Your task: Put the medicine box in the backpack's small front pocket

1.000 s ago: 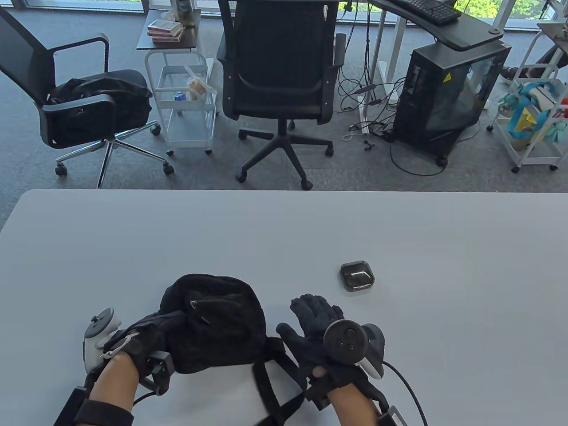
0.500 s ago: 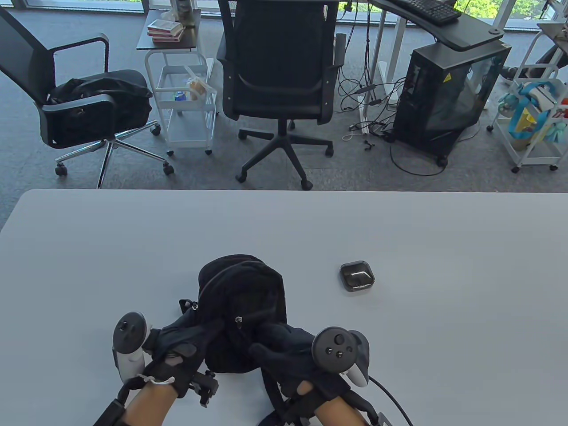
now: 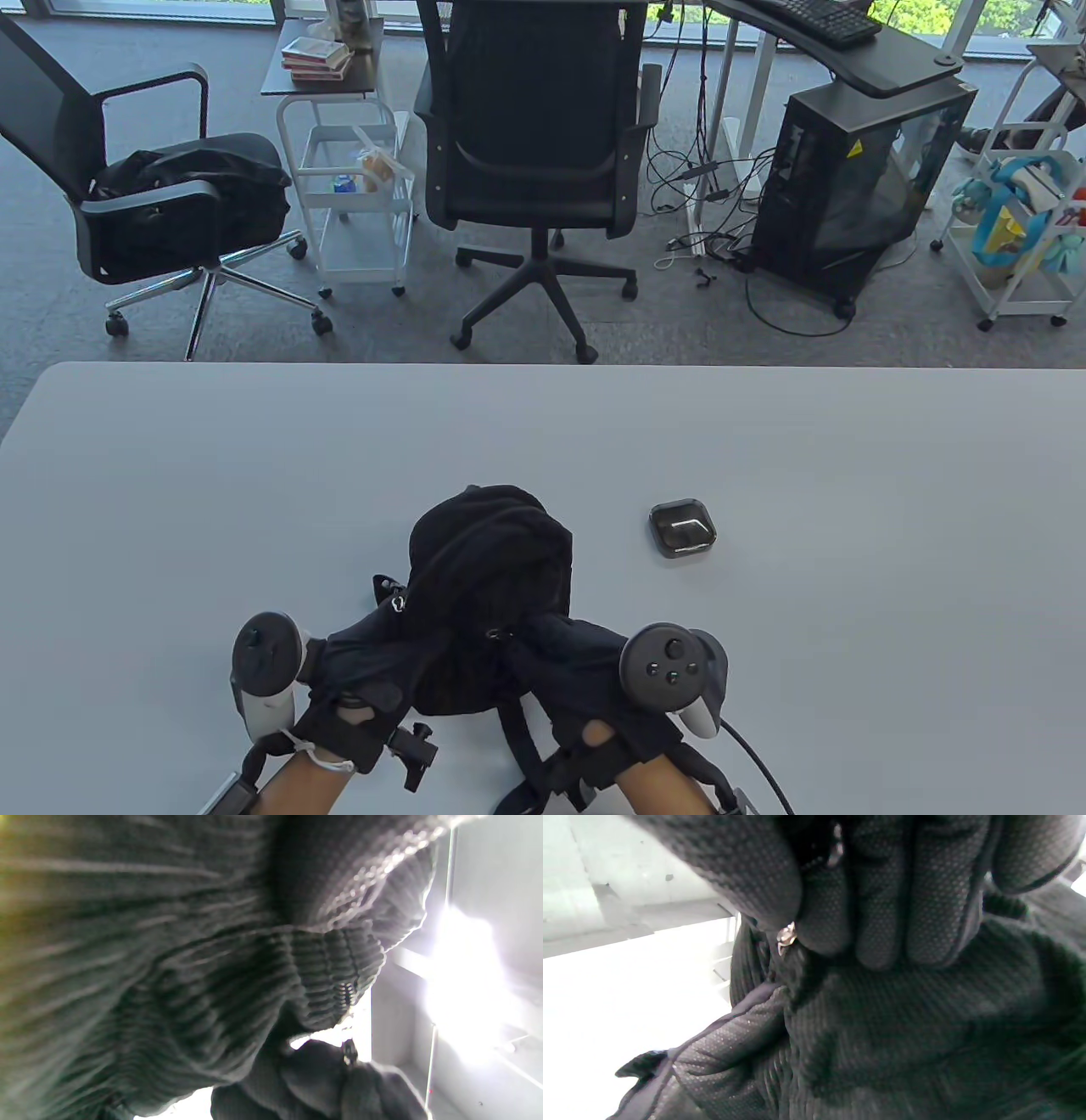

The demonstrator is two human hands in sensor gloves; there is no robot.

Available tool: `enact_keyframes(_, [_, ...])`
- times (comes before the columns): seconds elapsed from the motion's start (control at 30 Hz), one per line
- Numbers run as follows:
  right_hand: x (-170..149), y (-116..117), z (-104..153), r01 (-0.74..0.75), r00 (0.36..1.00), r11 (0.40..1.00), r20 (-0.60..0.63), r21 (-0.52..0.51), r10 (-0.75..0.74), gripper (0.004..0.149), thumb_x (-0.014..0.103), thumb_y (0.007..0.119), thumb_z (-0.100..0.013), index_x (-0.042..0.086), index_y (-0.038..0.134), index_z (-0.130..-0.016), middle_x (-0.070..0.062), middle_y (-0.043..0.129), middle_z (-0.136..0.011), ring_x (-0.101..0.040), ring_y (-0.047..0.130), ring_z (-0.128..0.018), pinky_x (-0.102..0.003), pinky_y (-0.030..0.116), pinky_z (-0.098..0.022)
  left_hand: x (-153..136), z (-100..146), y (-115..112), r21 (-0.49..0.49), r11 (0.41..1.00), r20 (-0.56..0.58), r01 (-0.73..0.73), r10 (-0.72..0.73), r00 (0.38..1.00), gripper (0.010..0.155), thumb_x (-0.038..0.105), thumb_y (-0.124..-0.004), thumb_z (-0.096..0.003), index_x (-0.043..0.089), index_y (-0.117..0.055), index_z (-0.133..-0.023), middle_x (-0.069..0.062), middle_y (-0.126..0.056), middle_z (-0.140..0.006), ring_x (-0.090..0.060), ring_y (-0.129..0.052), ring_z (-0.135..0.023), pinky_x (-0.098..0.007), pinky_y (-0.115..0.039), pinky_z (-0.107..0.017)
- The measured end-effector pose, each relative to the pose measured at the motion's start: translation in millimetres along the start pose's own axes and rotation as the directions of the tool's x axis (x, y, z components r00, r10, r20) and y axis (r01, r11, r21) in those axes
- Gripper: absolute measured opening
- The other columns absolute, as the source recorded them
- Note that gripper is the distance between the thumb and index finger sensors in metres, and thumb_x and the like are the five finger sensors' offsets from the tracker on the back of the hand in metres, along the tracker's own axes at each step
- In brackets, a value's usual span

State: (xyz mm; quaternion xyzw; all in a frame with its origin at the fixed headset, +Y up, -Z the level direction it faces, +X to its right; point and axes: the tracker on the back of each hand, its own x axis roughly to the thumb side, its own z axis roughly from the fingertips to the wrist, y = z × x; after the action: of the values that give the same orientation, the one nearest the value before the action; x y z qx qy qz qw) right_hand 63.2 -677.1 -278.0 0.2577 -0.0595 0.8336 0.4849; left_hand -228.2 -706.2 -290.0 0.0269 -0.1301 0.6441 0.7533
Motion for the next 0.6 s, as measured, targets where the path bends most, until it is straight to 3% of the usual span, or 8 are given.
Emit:
enact_keyframes(0.07, [-11, -11, 0, -0.057, 0.998, 0.998, -0.037, -0.035, 0.055, 0.043, 0.039, 0.084, -0.052, 0.004, 0.095, -0.073, -0.02, 0.098, -0.075, -0.044, 0.1, -0.062, -0.066, 0.074, -0.048, -1, 0, 3, 0.01, 1.0, 0.001, -0.021, 0.021, 1.0, 0.042, 0.033, -0.095, -0.0462, 0.024, -0.09, -0.087, -0.005, -0.099, -0.084, -0.041, -0.09, -0.083, -0.071, -0.061, -0.06])
enact_keyframes(0.13, [-33, -22, 0, -0.132, 0.981, 0.986, -0.154, -0.105, 0.115, 0.043, 0.037, 0.084, -0.052, 0.002, 0.095, -0.073, -0.022, 0.098, -0.075, -0.045, 0.099, -0.062, -0.067, 0.072, -0.048, -2, 1, 7, 0.04, 0.997, -0.013, -0.066, 0.067, 0.998, 0.042, 0.033, -0.094, -0.0467, 0.024, -0.089, -0.087, -0.005, -0.099, -0.084, -0.041, -0.09, -0.083, -0.07, -0.062, -0.06])
enact_keyframes(0.2, [-61, -32, 3, -0.33, 0.917, 0.929, -0.29, -0.164, 0.275, 0.043, 0.038, 0.084, -0.051, 0.002, 0.095, -0.073, -0.023, 0.098, -0.075, -0.047, 0.099, -0.061, -0.069, 0.07, -0.047, -5, 1, 11, 0.071, 0.987, -0.033, -0.143, 0.146, 0.989, 0.042, 0.033, -0.095, -0.0461, 0.022, -0.09, -0.087, -0.005, -0.1, -0.082, -0.041, -0.091, -0.081, -0.07, -0.062, -0.059])
enact_keyframes(0.27, [-68, -27, 4, -0.341, 0.908, 0.937, -0.284, -0.072, 0.308, 0.045, 0.041, 0.083, -0.051, 0.005, 0.094, -0.076, -0.023, 0.094, -0.08, -0.049, 0.094, -0.068, -0.072, 0.066, -0.049, -6, 1, 7, 0.02, 0.995, -0.036, -0.095, 0.095, 0.995, 0.042, 0.033, -0.095, -0.0462, 0.022, -0.09, -0.087, -0.005, -0.1, -0.082, -0.041, -0.091, -0.081, -0.07, -0.062, -0.059])
enact_keyframes(0.33, [-63, -24, 5, -0.269, 0.944, 0.959, -0.221, -0.09, 0.244, 0.047, 0.04, 0.082, -0.053, 0.003, 0.091, -0.081, -0.025, 0.09, -0.085, -0.051, 0.09, -0.074, -0.073, 0.063, -0.052, -7, 2, 6, 0.049, 0.993, -0.034, -0.104, 0.106, 0.994, 0.043, 0.033, -0.094, -0.0469, 0.023, -0.089, -0.088, -0.005, -0.1, -0.082, -0.04, -0.092, -0.08, -0.07, -0.063, -0.059])
enact_keyframes(0.43, [-62, -27, 5, -0.272, 0.941, 0.957, -0.233, -0.097, 0.244, 0.064, 0.048, 0.082, -0.052, -0.002, 0.081, -0.091, -0.029, 0.081, -0.093, -0.056, 0.08, -0.081, -0.074, 0.058, -0.054, -10, 3, 9, 0.08, 0.978, -0.049, -0.19, 0.195, 0.98, 0.043, 0.034, -0.092, -0.0478, 0.022, -0.087, -0.089, -0.007, -0.099, -0.082, -0.041, -0.091, -0.08, -0.07, -0.062, -0.059])
enact_keyframes(0.6, [-94, -38, 8, -0.449, 0.811, 0.894, -0.414, 0.014, 0.414, 0.075, 0.049, 0.083, -0.051, -0.006, 0.067, -0.1, -0.035, 0.063, -0.102, -0.063, 0.064, -0.088, -0.076, 0.049, -0.056, -11, 4, 15, 0.121, 0.976, -0.066, -0.181, 0.19, 0.98, 0.043, 0.034, -0.093, -0.0482, 0.021, -0.086, -0.089, -0.007, -0.099, -0.082, -0.042, -0.09, -0.08, -0.07, -0.062, -0.059])
